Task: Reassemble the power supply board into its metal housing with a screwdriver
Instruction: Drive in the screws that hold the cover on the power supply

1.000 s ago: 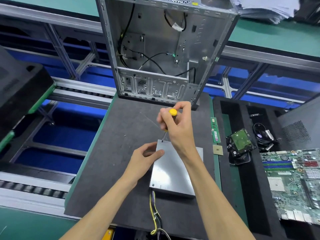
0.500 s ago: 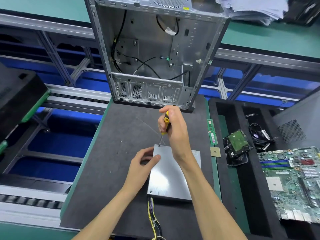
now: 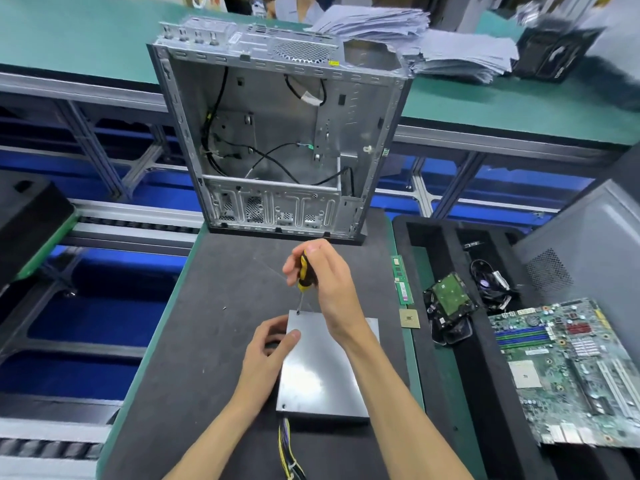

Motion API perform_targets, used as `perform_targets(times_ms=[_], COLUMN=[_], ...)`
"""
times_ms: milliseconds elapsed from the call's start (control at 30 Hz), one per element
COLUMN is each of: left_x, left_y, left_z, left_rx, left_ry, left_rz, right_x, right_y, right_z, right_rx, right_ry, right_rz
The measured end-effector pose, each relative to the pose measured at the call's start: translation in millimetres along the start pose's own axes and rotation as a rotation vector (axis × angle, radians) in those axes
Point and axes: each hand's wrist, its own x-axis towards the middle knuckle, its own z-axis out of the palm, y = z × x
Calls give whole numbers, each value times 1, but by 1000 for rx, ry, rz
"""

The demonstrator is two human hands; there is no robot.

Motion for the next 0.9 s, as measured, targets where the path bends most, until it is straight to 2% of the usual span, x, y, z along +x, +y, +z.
perform_targets(times_ms=[500, 900], left_x=[1, 2], left_y=[2, 0], left_z=[-1, -2], left_rx=[-39, -23], left_ry=[-20, -18], left_rz=[-8, -17], right_x=[6, 8], right_y=[-1, 5], right_z=[8, 2], right_rx=[-23, 22], right_ry=[41, -26], right_rz=[22, 62])
